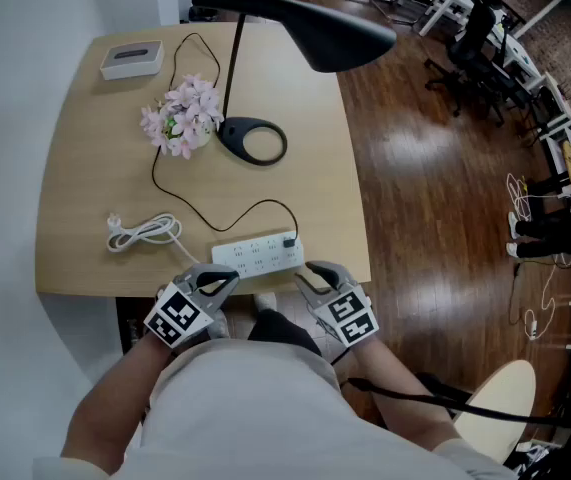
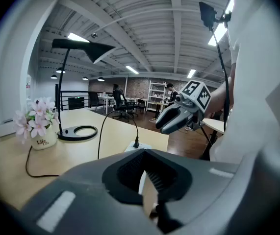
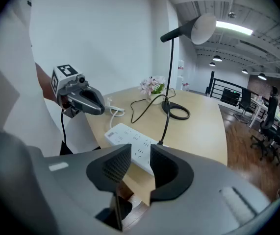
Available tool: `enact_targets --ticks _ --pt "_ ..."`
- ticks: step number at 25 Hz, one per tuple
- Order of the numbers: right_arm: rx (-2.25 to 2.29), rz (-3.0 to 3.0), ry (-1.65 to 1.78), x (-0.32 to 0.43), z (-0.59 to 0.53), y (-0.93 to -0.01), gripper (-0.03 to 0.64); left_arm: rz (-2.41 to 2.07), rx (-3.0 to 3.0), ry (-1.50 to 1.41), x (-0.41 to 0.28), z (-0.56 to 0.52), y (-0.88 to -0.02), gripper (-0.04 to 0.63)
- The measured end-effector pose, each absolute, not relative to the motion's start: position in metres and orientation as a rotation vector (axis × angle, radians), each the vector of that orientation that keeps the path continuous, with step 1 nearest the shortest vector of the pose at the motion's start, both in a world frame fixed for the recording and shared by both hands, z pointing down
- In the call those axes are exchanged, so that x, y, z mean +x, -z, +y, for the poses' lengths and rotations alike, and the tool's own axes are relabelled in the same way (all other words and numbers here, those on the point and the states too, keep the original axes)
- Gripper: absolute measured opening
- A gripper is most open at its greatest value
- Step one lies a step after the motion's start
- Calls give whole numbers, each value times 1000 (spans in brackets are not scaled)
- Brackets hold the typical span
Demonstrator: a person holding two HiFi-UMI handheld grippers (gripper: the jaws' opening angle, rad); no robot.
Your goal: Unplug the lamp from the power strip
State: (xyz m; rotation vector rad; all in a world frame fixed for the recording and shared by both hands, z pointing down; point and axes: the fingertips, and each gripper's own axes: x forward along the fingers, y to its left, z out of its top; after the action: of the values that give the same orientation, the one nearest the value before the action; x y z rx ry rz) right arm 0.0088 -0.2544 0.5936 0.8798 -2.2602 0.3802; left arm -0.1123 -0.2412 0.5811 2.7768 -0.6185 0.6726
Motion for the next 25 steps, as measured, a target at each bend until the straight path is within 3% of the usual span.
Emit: enact_targets --ticks 9,25 --pt "689 -2198 -378 -2 -332 -661 123 -473 2609 -1039 -76 -292 -674 2" --pt "398 -2221 -295 -10 -331 -668 77 -440 2451 -1280 -70 -289 -697 0"
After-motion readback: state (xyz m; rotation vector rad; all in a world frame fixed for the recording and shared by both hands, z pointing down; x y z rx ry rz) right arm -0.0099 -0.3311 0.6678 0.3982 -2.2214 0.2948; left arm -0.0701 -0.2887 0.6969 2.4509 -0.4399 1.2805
